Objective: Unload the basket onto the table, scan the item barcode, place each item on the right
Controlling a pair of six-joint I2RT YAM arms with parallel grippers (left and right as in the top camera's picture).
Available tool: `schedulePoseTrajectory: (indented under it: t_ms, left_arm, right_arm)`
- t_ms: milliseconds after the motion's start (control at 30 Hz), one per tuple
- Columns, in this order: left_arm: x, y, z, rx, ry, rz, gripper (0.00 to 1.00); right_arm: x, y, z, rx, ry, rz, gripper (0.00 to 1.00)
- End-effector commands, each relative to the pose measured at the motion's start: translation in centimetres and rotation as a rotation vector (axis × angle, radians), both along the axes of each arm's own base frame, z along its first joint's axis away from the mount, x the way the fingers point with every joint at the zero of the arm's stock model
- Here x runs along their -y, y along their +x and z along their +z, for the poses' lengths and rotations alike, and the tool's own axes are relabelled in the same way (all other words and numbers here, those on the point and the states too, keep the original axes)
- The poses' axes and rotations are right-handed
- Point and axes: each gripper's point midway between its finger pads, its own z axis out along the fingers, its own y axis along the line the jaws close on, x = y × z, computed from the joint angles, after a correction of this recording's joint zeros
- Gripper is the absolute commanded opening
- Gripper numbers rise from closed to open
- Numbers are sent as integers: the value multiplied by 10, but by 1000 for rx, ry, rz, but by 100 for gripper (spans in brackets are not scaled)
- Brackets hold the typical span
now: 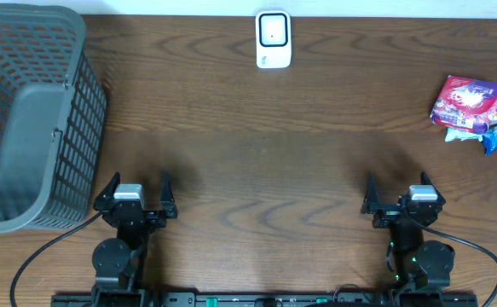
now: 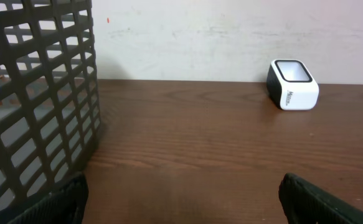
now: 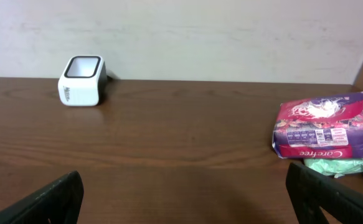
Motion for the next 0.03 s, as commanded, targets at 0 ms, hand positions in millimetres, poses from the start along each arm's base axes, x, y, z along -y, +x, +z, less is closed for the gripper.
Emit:
schedulePoseTrajectory:
  t_ms: [0]
  left_arm:
    - [-3,-1,-16,-52,23,14,98]
  right_arm:
    - [-2,0,-1,1,10,4,99]
